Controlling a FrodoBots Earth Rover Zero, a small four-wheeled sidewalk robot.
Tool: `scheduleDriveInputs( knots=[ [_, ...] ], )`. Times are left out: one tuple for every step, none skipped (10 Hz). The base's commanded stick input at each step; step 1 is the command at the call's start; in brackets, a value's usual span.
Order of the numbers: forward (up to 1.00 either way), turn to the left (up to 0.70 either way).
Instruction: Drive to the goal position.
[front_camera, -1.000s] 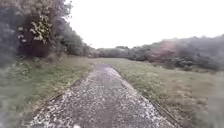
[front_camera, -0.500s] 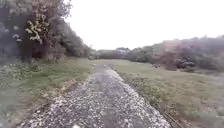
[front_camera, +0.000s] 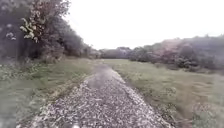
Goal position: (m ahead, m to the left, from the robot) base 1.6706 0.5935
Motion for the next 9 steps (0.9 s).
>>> scheduleDriveInputs(
  knots=[
    [0.7,0.13],
    [0.7,0.02],
    [0.7,0.0],
    [0.7,0.0],
    [0.7,0.0],
    [0.7,0.0],
    [0.7,0.0],
    [0.7,0.0],
    [0.7,0.0]
  ],
)
